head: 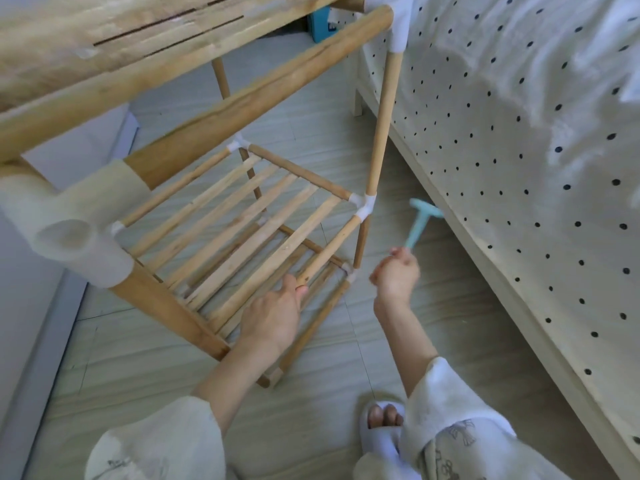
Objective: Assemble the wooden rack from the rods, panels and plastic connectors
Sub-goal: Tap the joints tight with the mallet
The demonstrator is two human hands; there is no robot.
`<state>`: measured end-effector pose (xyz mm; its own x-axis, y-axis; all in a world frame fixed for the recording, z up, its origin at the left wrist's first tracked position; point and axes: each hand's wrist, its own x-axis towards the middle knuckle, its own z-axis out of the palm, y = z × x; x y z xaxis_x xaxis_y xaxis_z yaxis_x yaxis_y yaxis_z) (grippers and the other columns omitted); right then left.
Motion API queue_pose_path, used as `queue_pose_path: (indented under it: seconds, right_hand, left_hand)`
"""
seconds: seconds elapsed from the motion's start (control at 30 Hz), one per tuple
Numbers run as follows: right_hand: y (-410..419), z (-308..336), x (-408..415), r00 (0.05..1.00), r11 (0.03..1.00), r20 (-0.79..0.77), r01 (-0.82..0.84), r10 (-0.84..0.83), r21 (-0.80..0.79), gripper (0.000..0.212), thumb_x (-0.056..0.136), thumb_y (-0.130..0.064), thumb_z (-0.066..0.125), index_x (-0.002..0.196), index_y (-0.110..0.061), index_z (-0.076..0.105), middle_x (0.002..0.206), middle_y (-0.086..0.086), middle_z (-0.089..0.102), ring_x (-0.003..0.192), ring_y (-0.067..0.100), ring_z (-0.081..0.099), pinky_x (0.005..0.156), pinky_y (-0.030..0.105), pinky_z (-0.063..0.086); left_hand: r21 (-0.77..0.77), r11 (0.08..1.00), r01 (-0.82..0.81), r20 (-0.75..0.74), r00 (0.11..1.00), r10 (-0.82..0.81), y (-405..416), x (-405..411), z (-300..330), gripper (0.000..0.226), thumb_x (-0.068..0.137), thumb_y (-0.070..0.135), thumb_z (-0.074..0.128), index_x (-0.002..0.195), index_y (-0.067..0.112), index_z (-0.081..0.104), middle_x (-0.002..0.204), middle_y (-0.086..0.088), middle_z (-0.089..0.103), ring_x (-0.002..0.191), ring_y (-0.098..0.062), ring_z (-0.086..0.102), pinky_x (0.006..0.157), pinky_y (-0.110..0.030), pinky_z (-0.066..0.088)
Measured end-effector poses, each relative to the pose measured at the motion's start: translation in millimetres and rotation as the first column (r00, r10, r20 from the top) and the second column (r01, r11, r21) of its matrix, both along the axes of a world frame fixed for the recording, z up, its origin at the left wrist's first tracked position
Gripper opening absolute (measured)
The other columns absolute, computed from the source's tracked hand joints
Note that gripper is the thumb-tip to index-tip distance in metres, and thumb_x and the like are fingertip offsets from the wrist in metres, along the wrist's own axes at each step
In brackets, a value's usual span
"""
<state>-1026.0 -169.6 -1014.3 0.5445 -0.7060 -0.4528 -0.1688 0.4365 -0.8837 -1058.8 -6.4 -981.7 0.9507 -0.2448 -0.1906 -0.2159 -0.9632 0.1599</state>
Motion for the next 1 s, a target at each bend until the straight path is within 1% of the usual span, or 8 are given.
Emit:
queue_pose_path:
  seconds: [0.03,0.17,0.3,0.53,0.63,0.73,0.87,1.0]
  right_hand:
    - [-4,-1,4,0.996,0.997,-0.021,0.083,-0.083,-0.006,0.030,0.100,-0.016,0.024,0.074,-0.021,0.037,0.073,0.006,0.045,0.059,0.017,0.042,0.055,0.029,0.039]
    - [3,4,4,0.988,0.991,-0.077,-0.131,0.132,0.017,0.023,0.100,-0.013,0.028,0.087,-0.012,0.046,0.070,0.003,0.044,0.057,0.015,0.041,0.047,0.025,0.039]
    - [13,1,0,0.986,0.989,-0.109,-0.134,0.127,-0.065,0.027,0.101,-0.022,0.030,0.099,-0.003,0.049,0.084,0.009,0.051,0.080,0.025,0.050,0.077,0.042,0.046]
    - [8,-8,-3,0.958,0.965,-0.123,-0.261,0.259,0.002,0.023,0.100,-0.013,0.027,0.091,-0.011,0.048,0.067,-0.001,0.040,0.056,0.014,0.040,0.049,0.024,0.030]
    - [-1,1,2,0.994,0.997,-0.086,-0.064,0.068,0.038,0.028,0.100,-0.014,0.024,0.078,-0.017,0.040,0.069,0.000,0.040,0.057,0.011,0.038,0.050,0.021,0.031]
    - [3,10,-2,0.969,0.968,-0.073,-0.226,0.235,0.111,0.031,0.102,-0.013,0.023,0.075,-0.016,0.038,0.060,0.000,0.034,0.043,0.009,0.033,0.034,0.017,0.025]
    - [-7,3,1,0.995,0.989,-0.078,0.078,-0.069,0.123,0.028,0.100,-0.017,0.025,0.075,-0.016,0.039,0.067,0.001,0.040,0.051,0.013,0.040,0.043,0.022,0.030]
    - [5,13,-13,0.966,0.956,0.006,-0.255,0.257,0.148,0.020,0.102,-0.012,0.024,0.090,-0.010,0.040,0.060,0.001,0.036,0.034,0.009,0.037,0.035,0.019,0.030]
  left_hand:
    - [0.004,1.000,0.002,0.004,1.000,-0.002,1,0,0,0.036,0.101,0.040,0.015,0.114,0.014,0.036,0.064,0.003,0.045,0.061,-0.021,0.047,0.046,-0.031,0.027]
    - [0.007,1.000,0.001,0.004,1.000,-0.001,0,1,0,0.034,0.101,0.040,0.016,0.110,0.014,0.036,0.064,0.004,0.046,0.058,-0.018,0.047,0.044,-0.030,0.027]
    - [-0.003,1.000,-0.004,0.008,1.000,0.004,2,2,-1,0.034,0.100,0.040,0.016,0.109,0.015,0.037,0.063,0.004,0.048,0.051,-0.011,0.043,0.042,-0.027,0.028]
    - [-0.006,1.000,-0.013,0.000,1.000,0.013,2,3,-2,0.035,0.100,0.041,0.015,0.106,0.016,0.038,0.065,0.002,0.052,0.053,-0.014,0.049,0.044,-0.028,0.034]
    - [-0.011,1.000,-0.014,-0.004,1.000,0.014,1,2,-3,0.034,0.100,0.041,0.015,0.106,0.016,0.037,0.065,0.002,0.052,0.051,-0.013,0.047,0.043,-0.028,0.031]
    - [-0.005,1.000,-0.015,0.004,1.000,0.015,1,3,-2,0.033,0.100,0.041,0.015,0.104,0.015,0.037,0.063,0.002,0.051,0.049,-0.013,0.045,0.042,-0.027,0.030]
    - [-0.023,1.000,-0.015,0.001,1.000,0.015,0,1,0,0.029,0.100,0.040,0.016,0.099,0.017,0.033,0.062,0.003,0.049,0.048,-0.012,0.043,0.041,-0.027,0.027]
    - [-0.015,1.000,-0.012,0.027,1.000,0.012,1,2,-1,0.031,0.101,0.039,0.017,0.102,0.015,0.036,0.060,0.004,0.049,0.048,-0.011,0.043,0.041,-0.026,0.027]
